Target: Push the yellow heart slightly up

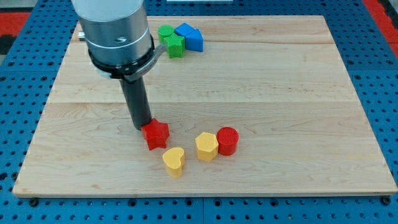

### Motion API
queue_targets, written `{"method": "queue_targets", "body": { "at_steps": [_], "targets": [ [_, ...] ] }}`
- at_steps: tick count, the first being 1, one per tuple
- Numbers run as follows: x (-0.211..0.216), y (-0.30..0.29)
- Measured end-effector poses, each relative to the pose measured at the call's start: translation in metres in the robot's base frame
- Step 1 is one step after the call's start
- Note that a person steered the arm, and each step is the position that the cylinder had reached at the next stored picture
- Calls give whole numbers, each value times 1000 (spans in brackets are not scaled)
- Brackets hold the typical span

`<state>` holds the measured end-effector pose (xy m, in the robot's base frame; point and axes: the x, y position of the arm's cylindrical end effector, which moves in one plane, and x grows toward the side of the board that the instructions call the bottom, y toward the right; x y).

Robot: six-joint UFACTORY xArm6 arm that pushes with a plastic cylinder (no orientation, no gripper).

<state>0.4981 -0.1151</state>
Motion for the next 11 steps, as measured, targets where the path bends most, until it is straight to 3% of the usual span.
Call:
{"method": "queue_targets", "body": {
  "at_steps": [1, 2, 3, 4, 5, 8, 10, 11],
  "targets": [
    [17, -5],
    [40, 49],
    [42, -18],
    [97, -40],
    [119, -2],
    [101, 99],
    [91, 107],
    [106, 186]
  ]
}}
